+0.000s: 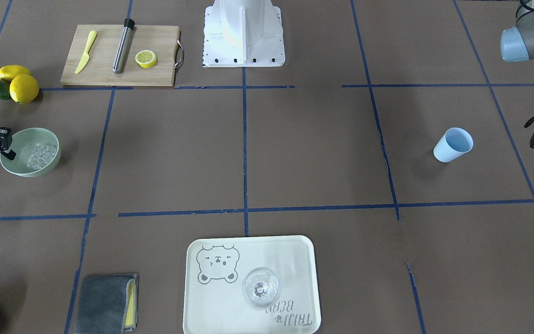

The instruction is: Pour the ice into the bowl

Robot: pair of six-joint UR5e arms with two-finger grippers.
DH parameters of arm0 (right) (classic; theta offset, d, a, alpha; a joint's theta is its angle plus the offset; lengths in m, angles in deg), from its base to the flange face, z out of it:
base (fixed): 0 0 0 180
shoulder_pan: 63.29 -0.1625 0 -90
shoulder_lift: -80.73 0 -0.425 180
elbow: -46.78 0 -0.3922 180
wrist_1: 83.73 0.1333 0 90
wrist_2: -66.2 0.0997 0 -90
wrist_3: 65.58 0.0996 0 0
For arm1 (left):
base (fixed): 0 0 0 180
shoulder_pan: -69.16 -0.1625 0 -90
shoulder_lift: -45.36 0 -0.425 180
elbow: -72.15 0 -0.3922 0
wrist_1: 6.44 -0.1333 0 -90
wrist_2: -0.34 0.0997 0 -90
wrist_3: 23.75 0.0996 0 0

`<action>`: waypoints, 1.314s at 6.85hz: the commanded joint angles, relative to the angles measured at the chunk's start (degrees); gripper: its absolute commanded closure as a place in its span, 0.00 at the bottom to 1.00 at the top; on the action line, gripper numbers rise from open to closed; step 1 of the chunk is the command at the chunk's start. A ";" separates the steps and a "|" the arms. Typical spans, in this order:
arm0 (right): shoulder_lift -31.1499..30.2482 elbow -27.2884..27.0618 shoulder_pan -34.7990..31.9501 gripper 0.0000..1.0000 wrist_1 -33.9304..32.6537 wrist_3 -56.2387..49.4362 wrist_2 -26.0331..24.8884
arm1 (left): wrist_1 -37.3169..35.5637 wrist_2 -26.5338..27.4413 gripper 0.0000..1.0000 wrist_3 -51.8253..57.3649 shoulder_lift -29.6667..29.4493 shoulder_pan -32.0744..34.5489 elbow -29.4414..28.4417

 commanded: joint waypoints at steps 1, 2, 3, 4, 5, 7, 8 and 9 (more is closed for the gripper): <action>-0.27 0.03 -4.63 0.00 -0.45 -0.88 5.88 | -0.87 0.03 0.00 0.44 -0.36 0.42 -0.31; -0.27 -0.14 -4.29 0.00 -1.50 -0.97 5.89 | -0.87 -0.05 0.00 0.44 -0.19 0.51 -1.27; -0.19 -0.49 -5.16 0.00 -5.42 -5.66 5.11 | -2.52 -0.14 0.00 0.44 -0.10 0.60 -1.28; 0.07 -1.63 -7.00 0.00 -12.34 -14.41 4.15 | -5.15 -0.31 0.00 0.52 -0.45 1.29 -1.02; 0.69 -3.99 -9.89 0.00 -20.84 -22.24 3.35 | -5.87 -4.41 0.00 0.44 -0.28 2.26 -0.85; 3.05 -7.60 -17.69 0.00 -37.81 -39.02 3.69 | -9.62 -9.27 0.00 0.52 -0.62 4.37 -1.46; 4.81 -9.61 -21.65 0.00 -46.77 -46.59 4.22 | -13.48 -12.94 0.00 0.61 -2.02 6.81 -1.55; 5.87 -10.68 -25.17 0.00 -53.47 -54.67 5.09 | -15.87 -16.71 0.00 2.70 -2.12 9.53 -1.55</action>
